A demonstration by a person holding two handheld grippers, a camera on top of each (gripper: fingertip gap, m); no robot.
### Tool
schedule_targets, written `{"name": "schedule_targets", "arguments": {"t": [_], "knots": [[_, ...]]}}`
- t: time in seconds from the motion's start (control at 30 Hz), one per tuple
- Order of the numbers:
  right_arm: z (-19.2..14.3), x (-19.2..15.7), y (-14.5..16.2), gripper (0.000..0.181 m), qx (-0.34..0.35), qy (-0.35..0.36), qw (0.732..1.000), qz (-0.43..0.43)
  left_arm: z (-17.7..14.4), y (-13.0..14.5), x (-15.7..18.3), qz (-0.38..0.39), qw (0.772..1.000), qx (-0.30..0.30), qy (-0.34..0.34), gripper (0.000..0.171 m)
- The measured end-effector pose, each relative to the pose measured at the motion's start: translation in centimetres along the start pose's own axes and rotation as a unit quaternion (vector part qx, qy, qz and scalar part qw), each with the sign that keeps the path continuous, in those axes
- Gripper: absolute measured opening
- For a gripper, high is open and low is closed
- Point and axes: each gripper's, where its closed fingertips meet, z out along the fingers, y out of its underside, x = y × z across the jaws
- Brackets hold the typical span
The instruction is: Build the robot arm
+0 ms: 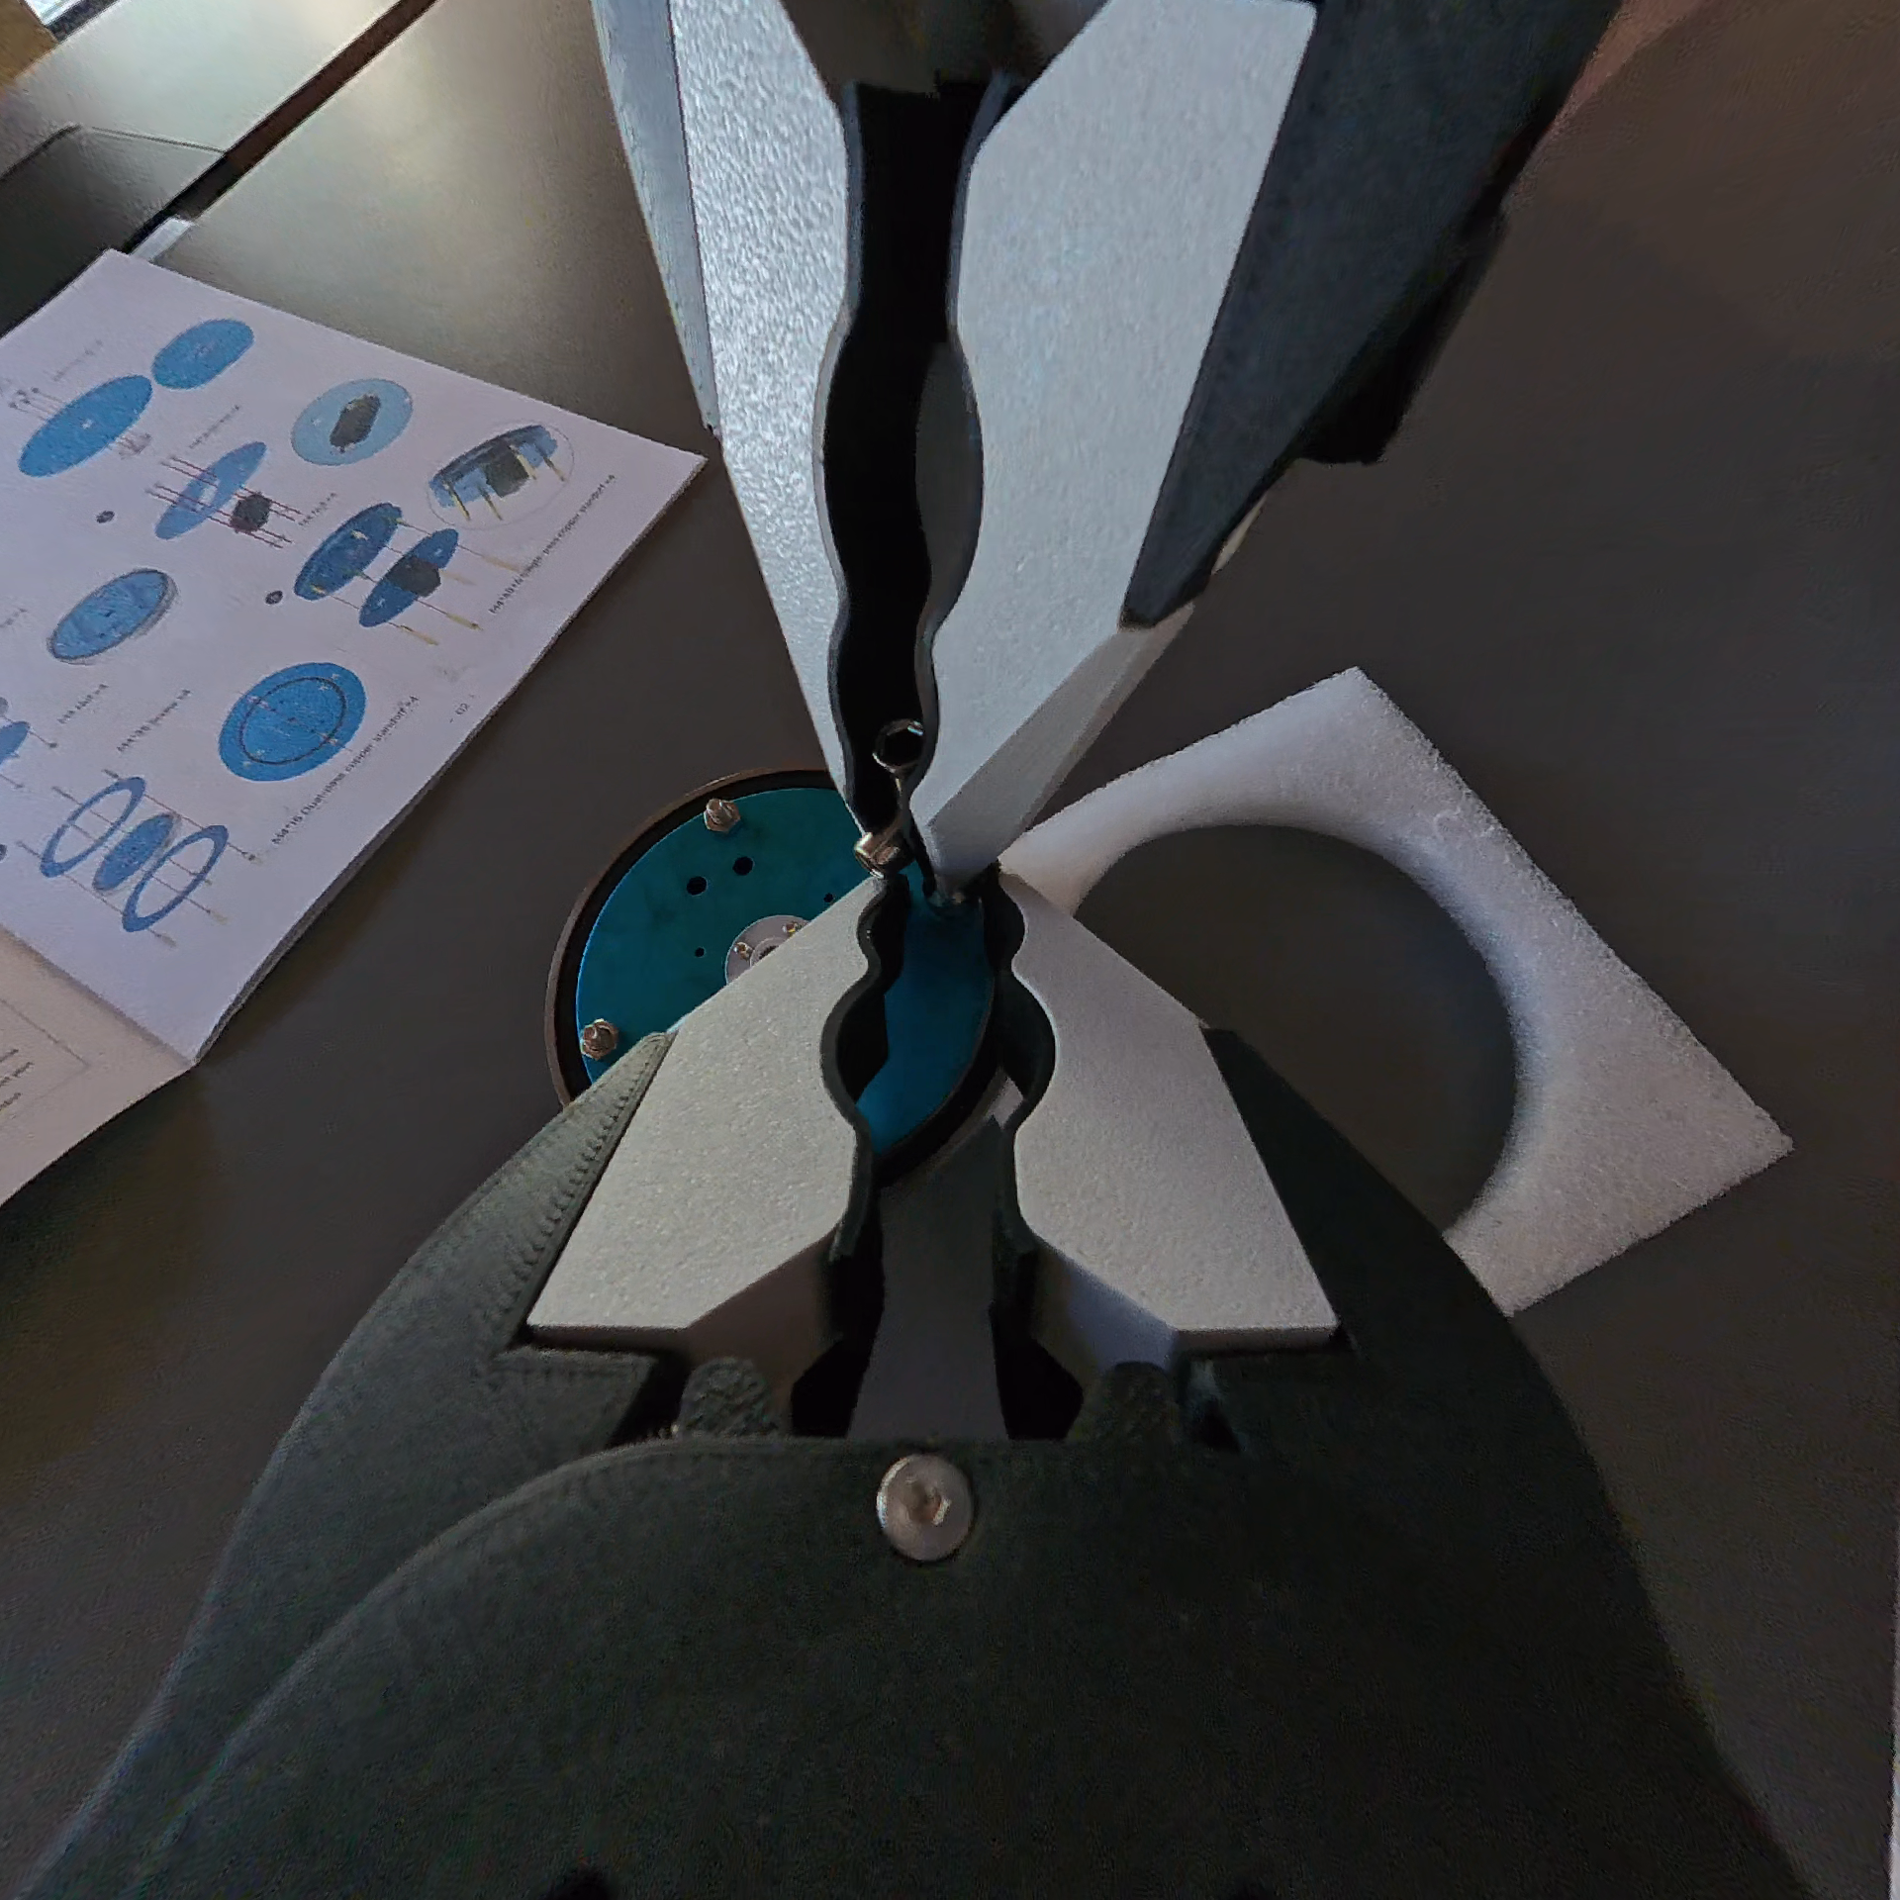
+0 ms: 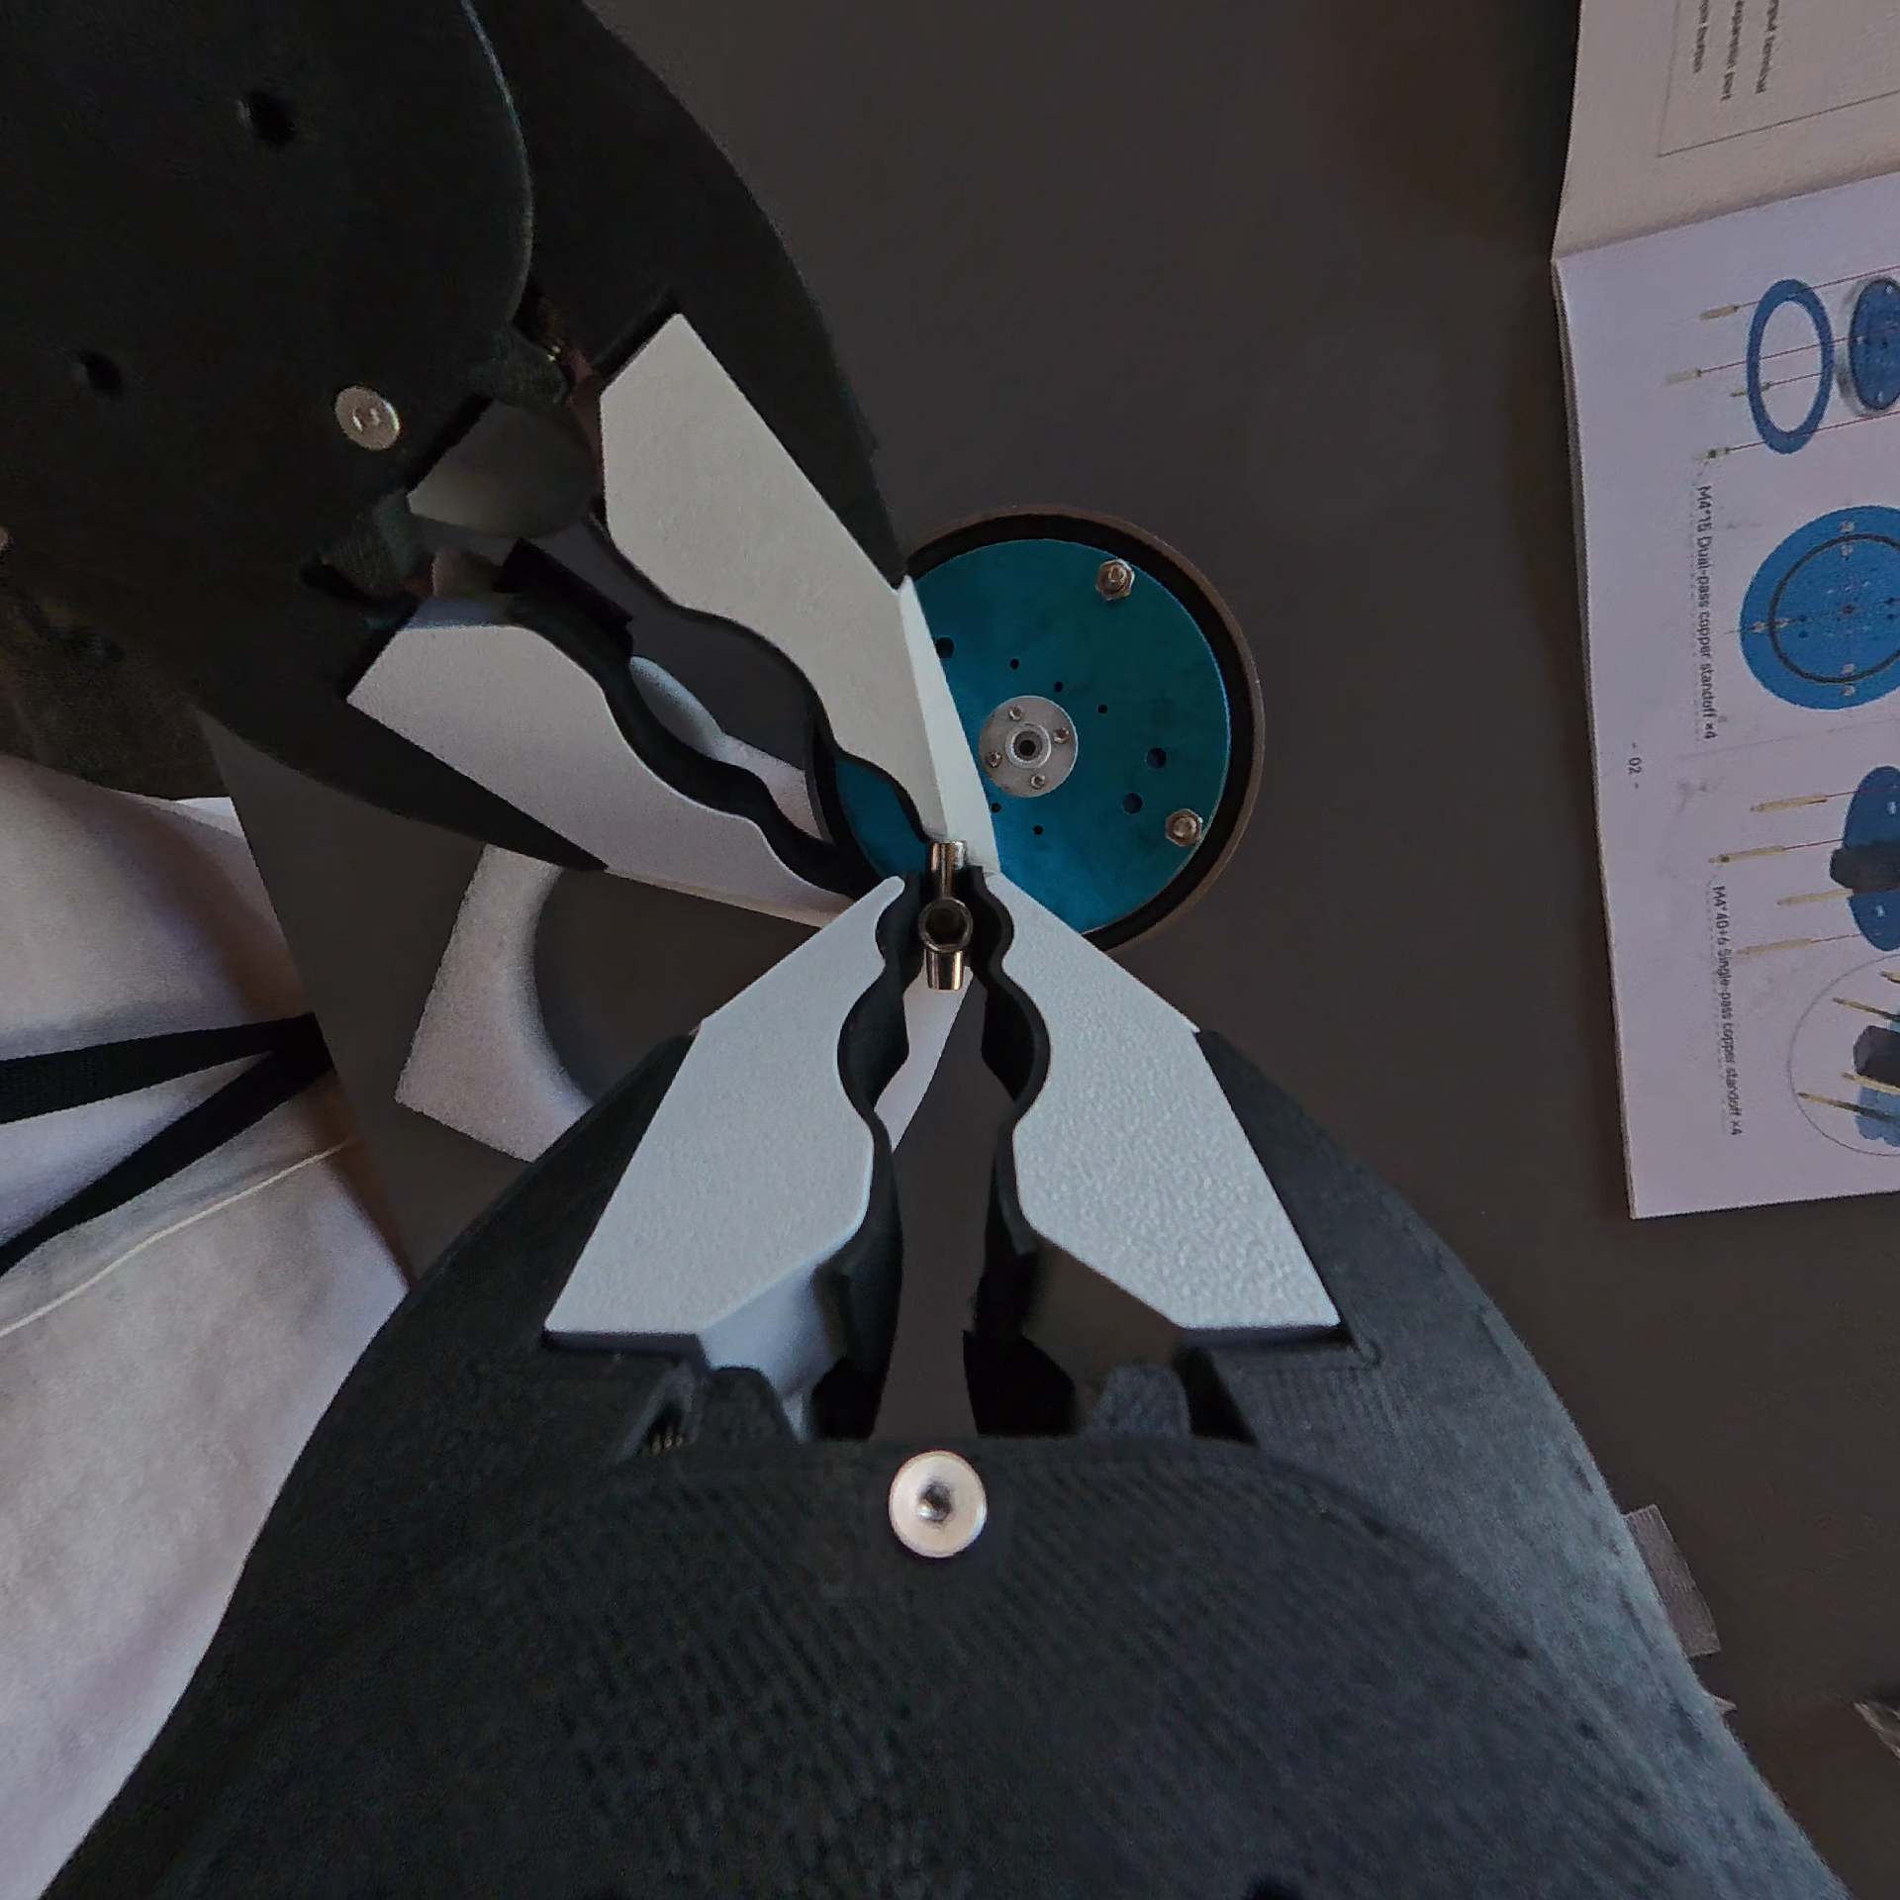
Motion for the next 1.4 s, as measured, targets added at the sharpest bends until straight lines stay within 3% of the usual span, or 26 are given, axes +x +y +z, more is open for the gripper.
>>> {"name": "schedule_targets", "arguments": {"t": [0.03, 0.27, 0.37, 0.5, 0.57, 0.63, 0.73, 1.0, 1.13, 1.23, 1.4], "knots": [[0.0, 0.0, 0.0, 0.006, -0.001, 0.001, 1.000, 0.002, 0.0, 0.0, 0.0, -0.002, 1.000, 0.002, 0.000, 0.012], [0.1, 0.1, -0.2, 0.006, 0.007, -0.008, 1.000, -0.012, 0.1, 0.0, 0.1, 0.000, 1.000, 0.005, 0.001, 0.010], [-0.1, 0.2, -0.5, 0.014, 0.012, -0.008, 0.999, -0.041, 0.1, 0.0, 0.1, 0.009, 1.000, 0.005, -0.003, 0.010], [-1.4, -0.7, -0.9, 0.037, 0.024, -0.044, 0.992, -0.113, 0.1, 0.0, 0.1, 0.020, 1.000, 0.006, -0.008, 0.010], [-2.7, -1.8, -0.8, 0.038, 0.024, -0.083, 0.977, -0.196, 0.1, 0.0, 0.1, 0.020, 1.000, 0.006, -0.007, 0.010], [-3.5, -1.0, -1.0, 0.037, 0.038, -0.044, 0.941, -0.334, 0.1, 0.0, 0.1, 0.020, 1.000, 0.006, -0.006, 0.010], [-3.5, 0.5, -1.4, 0.029, 0.061, 0.047, 0.843, -0.533, 0.1, 0.1, 0.1, 0.024, 1.000, 0.008, -0.006, 0.010], [-2.3, 0.4, -1.1, 0.030, -0.012, 0.155, 0.642, -0.750, 0.0, 0.0, 0.1, 0.021, 1.000, 0.013, 0.002, 0.010], [-1.5, -0.5, -0.9, 0.029, -0.017, 0.146, 0.587, -0.796, 0.1, 0.0, 0.1, 0.026, 1.000, 0.012, 0.000, 0.010], [-1.2, 0.0, -0.9, 0.020, -0.038, 0.152, 0.563, -0.812, 0.1, 0.0, 0.1, 0.026, 1.000, 0.012, 0.000, 0.010], [-1.1, 0.0, -0.7, 0.024, -0.064, 0.170, 0.495, -0.850, 0.0, 0.0, 0.1, 0.023, 1.000, 0.012, 0.003, 0.010]]}}
